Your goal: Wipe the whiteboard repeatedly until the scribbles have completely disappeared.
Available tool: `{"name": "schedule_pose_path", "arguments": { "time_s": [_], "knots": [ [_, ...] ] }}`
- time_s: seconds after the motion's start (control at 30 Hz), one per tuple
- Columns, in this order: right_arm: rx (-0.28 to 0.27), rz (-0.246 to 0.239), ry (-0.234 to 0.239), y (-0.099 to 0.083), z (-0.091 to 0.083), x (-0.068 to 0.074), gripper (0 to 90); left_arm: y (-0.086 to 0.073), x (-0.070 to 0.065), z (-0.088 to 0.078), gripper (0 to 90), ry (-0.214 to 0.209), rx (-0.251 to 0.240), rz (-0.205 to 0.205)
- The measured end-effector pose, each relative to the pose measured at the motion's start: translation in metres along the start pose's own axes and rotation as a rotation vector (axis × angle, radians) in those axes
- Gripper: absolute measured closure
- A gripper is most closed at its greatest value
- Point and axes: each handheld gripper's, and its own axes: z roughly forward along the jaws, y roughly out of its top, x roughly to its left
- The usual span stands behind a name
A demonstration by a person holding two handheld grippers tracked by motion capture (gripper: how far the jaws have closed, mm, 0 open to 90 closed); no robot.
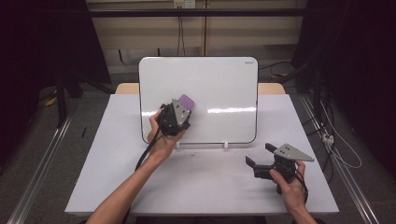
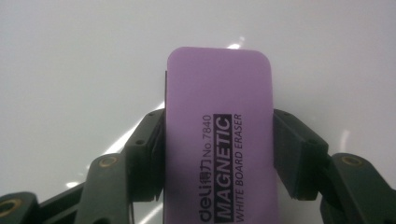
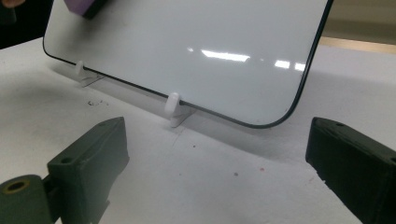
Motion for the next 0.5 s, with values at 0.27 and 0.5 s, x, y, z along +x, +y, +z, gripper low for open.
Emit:
{"name": "schedule_pose_path", "arguments": {
  "time_s": [0.27, 0.5],
  "knots": [
    [0.007, -0.004, 0.008, -0.001, 0.001, 0.001, 5.5, -0.005, -0.052, 0.004, 41.1, -0.114, 0.023, 0.164],
    [0.006, 0.004, 0.006, -0.001, 0.0, -0.001, 5.5, -0.002, 0.003, -0.001, 41.2, -0.019, 0.008, 0.038]
  ]
}}
